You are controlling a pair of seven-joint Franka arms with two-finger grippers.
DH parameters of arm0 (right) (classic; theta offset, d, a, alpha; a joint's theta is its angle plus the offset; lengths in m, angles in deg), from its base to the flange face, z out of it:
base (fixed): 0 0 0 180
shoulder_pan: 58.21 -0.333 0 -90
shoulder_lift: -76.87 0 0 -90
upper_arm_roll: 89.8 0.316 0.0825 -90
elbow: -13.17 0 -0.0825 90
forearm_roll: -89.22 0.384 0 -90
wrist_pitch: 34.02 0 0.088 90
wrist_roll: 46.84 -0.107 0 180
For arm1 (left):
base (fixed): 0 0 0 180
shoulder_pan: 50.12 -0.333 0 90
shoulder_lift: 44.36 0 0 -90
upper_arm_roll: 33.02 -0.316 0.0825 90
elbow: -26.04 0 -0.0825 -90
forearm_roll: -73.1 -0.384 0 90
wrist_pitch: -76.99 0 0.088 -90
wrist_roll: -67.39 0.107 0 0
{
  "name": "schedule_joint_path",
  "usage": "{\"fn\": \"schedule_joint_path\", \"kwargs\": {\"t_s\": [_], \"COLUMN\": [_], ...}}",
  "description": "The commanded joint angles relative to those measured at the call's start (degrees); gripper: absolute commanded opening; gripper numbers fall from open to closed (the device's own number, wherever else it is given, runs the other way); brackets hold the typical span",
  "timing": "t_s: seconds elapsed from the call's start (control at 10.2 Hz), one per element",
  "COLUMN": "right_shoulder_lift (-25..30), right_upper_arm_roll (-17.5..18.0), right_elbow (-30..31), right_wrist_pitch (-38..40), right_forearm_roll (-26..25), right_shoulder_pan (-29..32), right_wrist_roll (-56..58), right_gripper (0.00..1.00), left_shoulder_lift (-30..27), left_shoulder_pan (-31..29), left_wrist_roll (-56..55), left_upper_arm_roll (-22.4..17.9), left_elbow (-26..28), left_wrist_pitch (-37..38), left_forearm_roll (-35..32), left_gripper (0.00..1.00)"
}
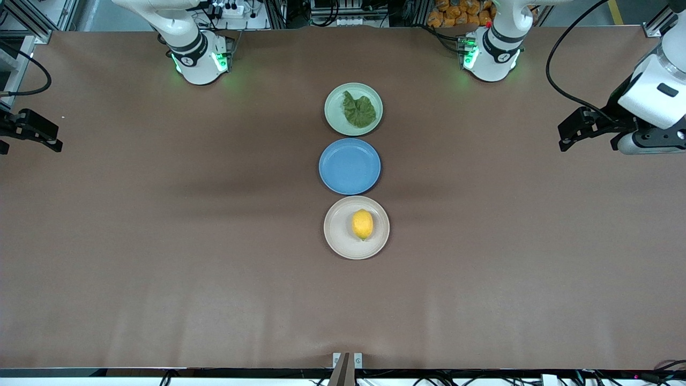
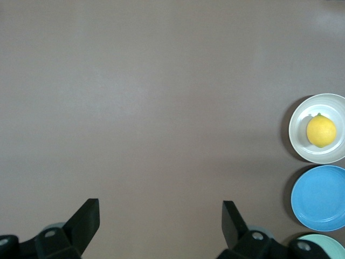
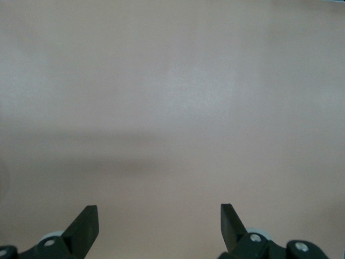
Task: Place lemon and lettuce in plates
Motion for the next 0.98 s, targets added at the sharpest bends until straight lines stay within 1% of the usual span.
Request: {"fn": "schedule_joint_path", "kwargs": {"t_s": [0.0,0.89], "right_shoulder_lift": [0.39,0.57], "right_upper_arm_roll": [0.16,0.42], "right_elbow": [0.32,0.06], "right_wrist_pitch": [-0.34,0.1], "right_forearm_roll": [1.3,1.39], "right_shoulder_pan": [0.31,0.14], "right_wrist_roll": [0.73,0.81], "right_gripper": [1.0,1.0], "left_shoulder_lift": [-0.58,-0.22], "left_shoulder_pan": [-1.13,-1.4], "left_wrist_roll": [1.58,2.55], "left_upper_arm_roll": [-0.05,-0.05], "left_elbow": [-0.02,-0.02], "left_wrist_pitch": [0.42,2.53], "left_forearm_roll": [0.34,-0.45], "left_gripper": [1.0,1.0]}}
